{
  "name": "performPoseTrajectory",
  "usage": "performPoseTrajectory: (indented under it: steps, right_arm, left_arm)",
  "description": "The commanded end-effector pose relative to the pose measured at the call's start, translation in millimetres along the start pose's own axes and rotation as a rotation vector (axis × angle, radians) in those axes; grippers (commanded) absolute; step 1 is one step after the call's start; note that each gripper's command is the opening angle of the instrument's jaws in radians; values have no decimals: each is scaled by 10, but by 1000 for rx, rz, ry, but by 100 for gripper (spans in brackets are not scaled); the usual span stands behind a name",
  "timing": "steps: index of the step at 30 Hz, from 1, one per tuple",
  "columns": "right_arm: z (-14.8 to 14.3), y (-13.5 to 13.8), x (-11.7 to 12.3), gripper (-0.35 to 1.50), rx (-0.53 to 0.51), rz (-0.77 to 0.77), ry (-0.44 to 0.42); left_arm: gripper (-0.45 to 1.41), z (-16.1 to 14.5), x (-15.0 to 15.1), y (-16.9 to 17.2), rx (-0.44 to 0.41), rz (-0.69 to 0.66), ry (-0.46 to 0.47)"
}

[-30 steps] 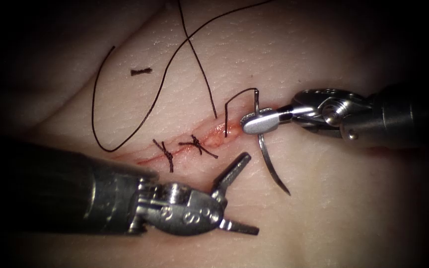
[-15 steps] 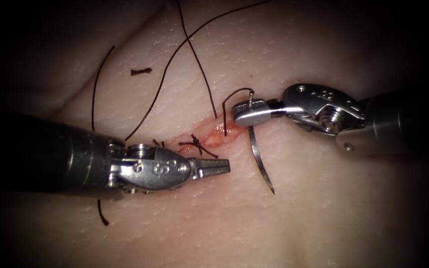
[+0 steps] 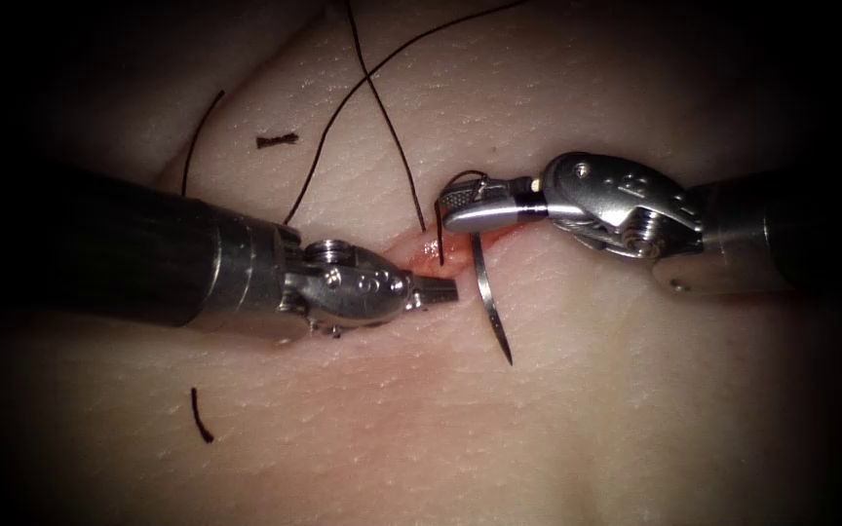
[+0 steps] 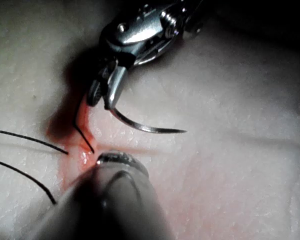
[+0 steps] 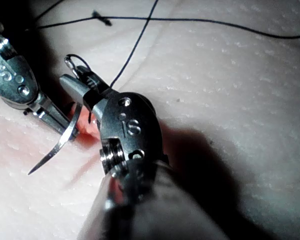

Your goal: Wound Closure

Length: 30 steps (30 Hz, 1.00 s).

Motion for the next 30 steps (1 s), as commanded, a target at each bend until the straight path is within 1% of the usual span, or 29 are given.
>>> performPoseTrajectory:
  steps: [1,4,8,16,19,24,30]
  right_arm:
    - [6,0,-5,-35,2,1,3]
    - [5,1,-3,-35,1,-9,4]
    - [6,-1,-4,-35,2,-23,5]
    - [8,-4,-6,-35,3,-55,6]
    - [8,-7,-7,-35,3,-68,7]
    - [9,-8,-10,-35,0,-131,7]
    - [11,4,-11,-35,-9,-202,22]
  left_arm:
    - [-45,10,-4,4,-7,6,-4]
    - [-45,18,-12,1,-10,16,-19]
    - [-45,31,-18,-11,-4,20,-22]
    - [-45,46,-10,-26,9,9,-24]
    - [-45,51,-12,-34,14,9,-25]
    - [-45,59,-29,-52,12,2,-51]
    - [-45,71,-45,-53,3,3,-114]
